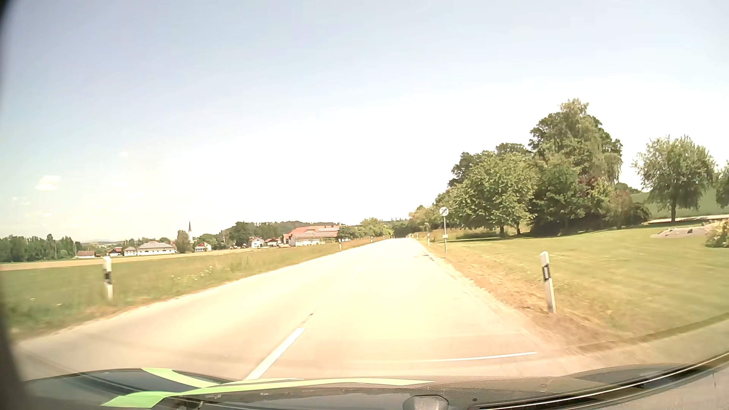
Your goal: Follow the waypoints while adhering to traffic rules and regulations
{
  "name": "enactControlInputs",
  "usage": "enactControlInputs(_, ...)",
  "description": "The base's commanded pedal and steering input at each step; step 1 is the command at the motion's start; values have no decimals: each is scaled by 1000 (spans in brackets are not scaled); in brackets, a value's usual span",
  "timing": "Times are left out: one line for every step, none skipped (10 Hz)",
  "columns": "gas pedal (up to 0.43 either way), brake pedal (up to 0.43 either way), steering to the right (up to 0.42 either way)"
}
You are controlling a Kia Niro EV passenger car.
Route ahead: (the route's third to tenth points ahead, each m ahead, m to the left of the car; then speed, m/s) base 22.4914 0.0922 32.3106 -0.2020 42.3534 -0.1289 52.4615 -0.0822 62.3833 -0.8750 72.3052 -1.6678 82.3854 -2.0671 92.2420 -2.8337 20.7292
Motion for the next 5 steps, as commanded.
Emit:
enactControlInputs(311, 0, 11)
enactControlInputs(311, 0, 10)
enactControlInputs(311, 0, 8)
enactControlInputs(287, 0, 5)
enactControlInputs(268, 0, 3)
